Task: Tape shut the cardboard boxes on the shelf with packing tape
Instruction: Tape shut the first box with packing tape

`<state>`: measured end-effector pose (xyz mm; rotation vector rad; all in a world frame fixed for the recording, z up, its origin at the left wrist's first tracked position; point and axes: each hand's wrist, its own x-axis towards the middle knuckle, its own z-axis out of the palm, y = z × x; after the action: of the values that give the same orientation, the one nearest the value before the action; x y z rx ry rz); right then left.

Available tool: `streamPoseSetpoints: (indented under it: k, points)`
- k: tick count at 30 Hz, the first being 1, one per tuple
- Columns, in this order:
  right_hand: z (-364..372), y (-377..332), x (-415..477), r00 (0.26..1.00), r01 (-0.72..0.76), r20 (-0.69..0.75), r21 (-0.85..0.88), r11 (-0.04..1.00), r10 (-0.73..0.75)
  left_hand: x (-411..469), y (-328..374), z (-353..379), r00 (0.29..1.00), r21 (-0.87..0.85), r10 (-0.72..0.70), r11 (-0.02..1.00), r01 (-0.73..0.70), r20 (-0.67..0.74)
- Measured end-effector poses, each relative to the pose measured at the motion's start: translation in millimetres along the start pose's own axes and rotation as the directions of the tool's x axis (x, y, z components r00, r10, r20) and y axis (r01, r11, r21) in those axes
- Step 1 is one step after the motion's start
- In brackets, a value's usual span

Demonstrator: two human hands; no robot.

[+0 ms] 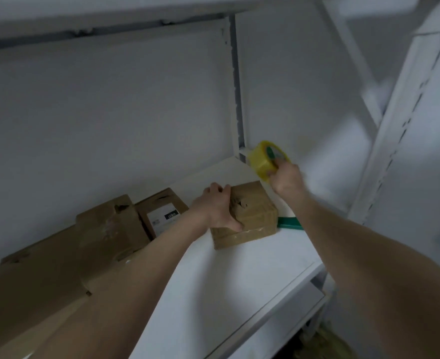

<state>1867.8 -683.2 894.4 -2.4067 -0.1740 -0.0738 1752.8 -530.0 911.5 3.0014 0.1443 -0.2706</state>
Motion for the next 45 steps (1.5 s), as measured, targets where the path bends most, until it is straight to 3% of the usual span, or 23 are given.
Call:
streamPoseSetpoints:
  k: [3,9,15,17,21,25,27,30,34,38,41,45]
  points:
    - [-19.7,0.5,1.4,0.997,-0.039,-0.057,0.062,0.997,0.043,15.6,-2.2,-10.1,0.992,0.005,-0.073,0.997,0.074,-0.107]
    - [-17.1,15.5,-21.3,0.999,-0.033,-0.02,0.066,0.997,0.034,42.7,-6.6,6.5,0.959,-0.047,-0.193,0.981,0.187,-0.206]
    - [-11.1,26.2,-41.6,0.999,-0.055,0.004,0.058,0.997,0.054,49.0,-7.3,36.6,0.985,-0.049,-0.148,0.988,0.144,-0.085]
    - [-12.9,26.5,-47.9,0.999,-0.043,-0.002,0.05,0.998,0.043,43.0,-2.3,32.1,0.973,-0.094,-0.099,0.992,0.081,-0.209]
    - [-20.6,20.0,-63.3,1.0,0.006,-0.025,0.006,1.0,-0.006,24.3,23.6,9.3,0.899,-0.444,-0.016,0.873,-0.2,-0.437]
    - [-31.0,9.2,-81.4,0.996,0.085,-0.01,-0.055,0.995,-0.086,6.8,48.3,-0.7,0.889,-0.513,0.033,0.807,-0.293,-0.456]
    - [-35.4,6.3,-89.5,0.992,0.127,0.015,-0.042,0.991,-0.126,-2.8,51.0,-0.9,0.879,-0.574,-0.012,0.762,-0.3,-0.476]
    - [-37.4,5.1,-100.3,0.984,0.168,0.051,0.031,0.985,-0.169,-18.4,48.7,3.0,0.858,-0.674,-0.149,0.689,-0.267,-0.491]
    - [-32.3,-0.8,-112.1,0.976,0.159,0.117,0.197,0.967,-0.185,-29.2,43.3,9.0,0.844,-0.663,-0.238,0.728,-0.173,-0.481]
    - [-32.0,-4.8,-116.2,0.909,-0.045,0.394,0.412,0.91,-0.133,-39.8,33.2,13.4,0.83,-0.658,-0.318,0.749,-0.077,-0.459]
    - [-30.5,-5.7,-119.0,0.852,-0.122,0.514,0.388,0.913,-0.104,-49.0,21.0,20.7,0.809,-0.667,-0.394,0.745,0.003,-0.436]
    - [-22.5,-8.1,-118.8,0.862,0.026,0.467,0.346,0.938,-0.197,-56.0,3.8,30.8,0.811,-0.773,-0.462,0.634,0.02,-0.358]
